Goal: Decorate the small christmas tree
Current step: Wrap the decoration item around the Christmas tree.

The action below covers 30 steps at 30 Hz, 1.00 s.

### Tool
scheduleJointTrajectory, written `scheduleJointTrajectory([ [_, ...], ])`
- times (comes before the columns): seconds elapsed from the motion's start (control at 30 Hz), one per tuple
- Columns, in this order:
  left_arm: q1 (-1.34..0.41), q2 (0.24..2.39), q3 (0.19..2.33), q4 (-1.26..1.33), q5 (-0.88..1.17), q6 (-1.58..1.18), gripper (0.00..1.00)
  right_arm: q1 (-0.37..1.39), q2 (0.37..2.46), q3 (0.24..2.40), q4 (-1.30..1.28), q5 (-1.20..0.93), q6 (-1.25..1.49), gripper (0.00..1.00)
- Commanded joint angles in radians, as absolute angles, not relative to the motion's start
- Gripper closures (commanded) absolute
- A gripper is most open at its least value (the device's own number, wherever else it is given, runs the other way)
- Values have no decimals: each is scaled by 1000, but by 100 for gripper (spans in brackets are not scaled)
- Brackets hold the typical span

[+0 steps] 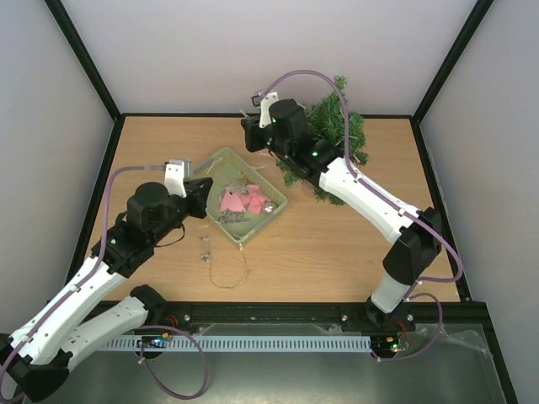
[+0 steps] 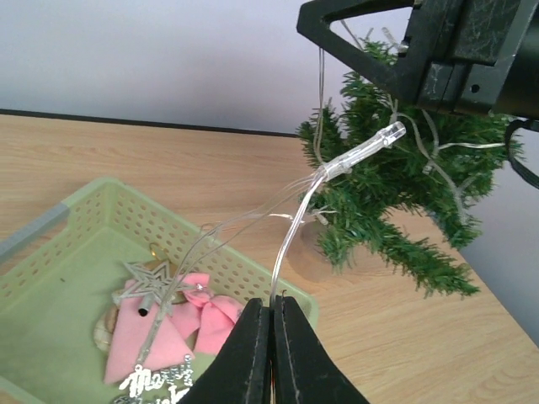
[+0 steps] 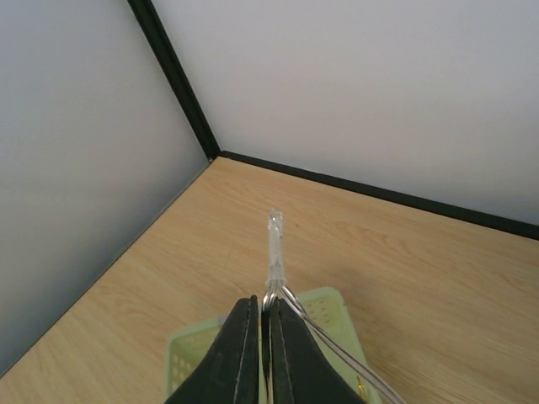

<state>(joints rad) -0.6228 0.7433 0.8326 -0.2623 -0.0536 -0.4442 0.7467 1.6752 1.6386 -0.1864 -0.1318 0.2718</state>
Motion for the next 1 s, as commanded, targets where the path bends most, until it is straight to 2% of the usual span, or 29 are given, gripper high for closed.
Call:
scheduleJointTrajectory([
  [0.0, -597, 773, 865, -283, -106, -419, 97, 753, 1715, 1706, -260, -43, 224, 95],
  [0.23, -462, 841, 950, -284, 11, -425, 98, 753, 1764, 1786, -347, 0, 198, 83],
  [0.5, -298, 931, 1042, -285, 133, -422, 97, 753, 1765, 1895, -554, -54, 193, 66],
  [0.7, -185, 1003, 1131, -272, 187, -396, 98, 753, 1732, 1913, -671, -145, 156, 66],
  [0.97, -131, 1093, 1300, -287, 222, -362, 97, 753, 1723, 1976, -808, -264, 121, 67],
])
